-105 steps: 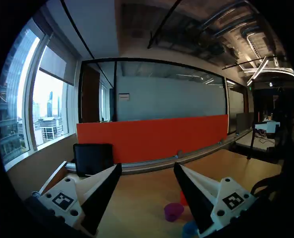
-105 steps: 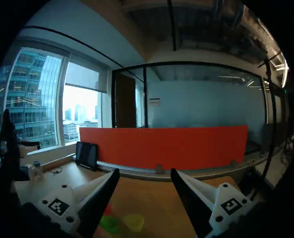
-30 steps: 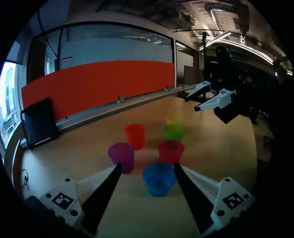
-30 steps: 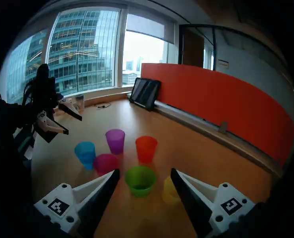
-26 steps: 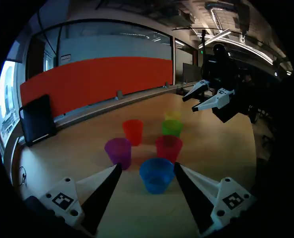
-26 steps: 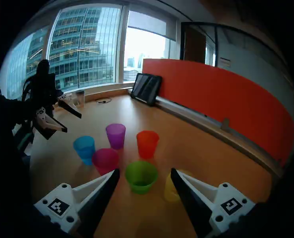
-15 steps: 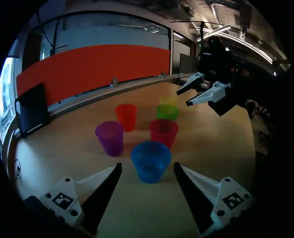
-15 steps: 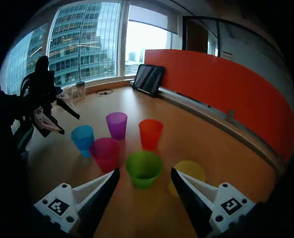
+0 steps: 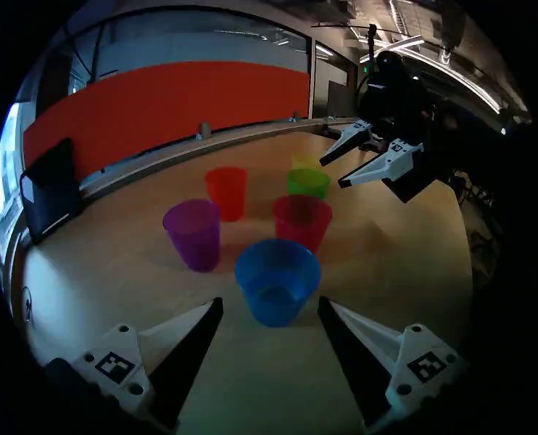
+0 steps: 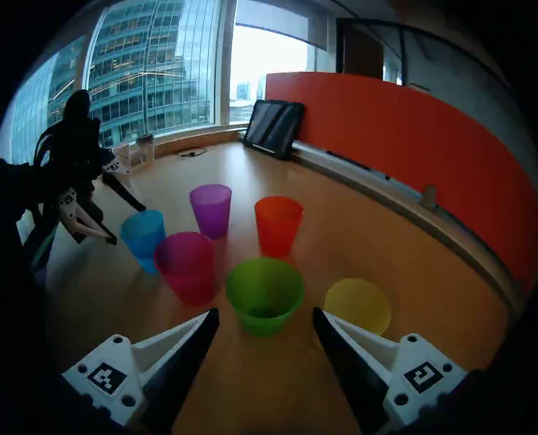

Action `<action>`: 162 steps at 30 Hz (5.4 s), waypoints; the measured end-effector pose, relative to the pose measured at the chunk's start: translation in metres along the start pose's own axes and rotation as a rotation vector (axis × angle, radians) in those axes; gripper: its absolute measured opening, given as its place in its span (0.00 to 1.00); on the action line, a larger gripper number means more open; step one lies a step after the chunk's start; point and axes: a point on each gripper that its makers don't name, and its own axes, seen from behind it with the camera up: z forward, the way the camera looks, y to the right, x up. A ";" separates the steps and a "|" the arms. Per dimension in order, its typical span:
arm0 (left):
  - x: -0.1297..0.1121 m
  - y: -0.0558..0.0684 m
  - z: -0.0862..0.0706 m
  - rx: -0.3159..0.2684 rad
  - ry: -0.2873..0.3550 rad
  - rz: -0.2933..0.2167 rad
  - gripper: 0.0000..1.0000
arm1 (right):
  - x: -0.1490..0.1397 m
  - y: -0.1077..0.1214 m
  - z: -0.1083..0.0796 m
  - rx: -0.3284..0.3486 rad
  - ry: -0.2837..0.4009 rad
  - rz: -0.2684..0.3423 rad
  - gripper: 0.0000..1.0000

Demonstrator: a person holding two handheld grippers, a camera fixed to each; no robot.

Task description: Pour water

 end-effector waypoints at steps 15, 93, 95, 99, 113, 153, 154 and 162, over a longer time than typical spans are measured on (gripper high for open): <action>0.011 0.006 0.024 -0.038 0.008 0.002 0.98 | -0.002 0.000 0.015 0.012 -0.016 0.001 1.00; 0.097 0.001 -0.017 0.065 0.257 -0.018 0.88 | 0.079 -0.015 -0.014 -0.023 0.197 0.009 0.94; 0.106 0.000 -0.023 0.073 0.288 -0.022 0.87 | 0.087 -0.016 -0.021 -0.033 0.221 0.005 0.94; 0.125 -0.001 -0.033 0.084 0.340 -0.026 0.87 | 0.103 -0.019 -0.034 -0.041 0.265 0.002 0.94; 0.170 -0.008 -0.056 0.112 0.441 -0.007 0.87 | 0.143 -0.022 -0.062 -0.078 0.386 -0.022 0.94; 0.239 -0.018 -0.087 0.222 0.526 0.181 0.88 | 0.188 -0.053 -0.083 -0.024 0.518 -0.022 0.94; 0.241 -0.018 -0.086 0.230 0.523 0.192 0.88 | 0.187 -0.054 -0.081 -0.020 0.515 -0.024 0.94; 0.255 -0.020 -0.083 0.277 0.514 0.288 0.88 | 0.183 -0.068 -0.067 0.014 0.506 -0.036 0.94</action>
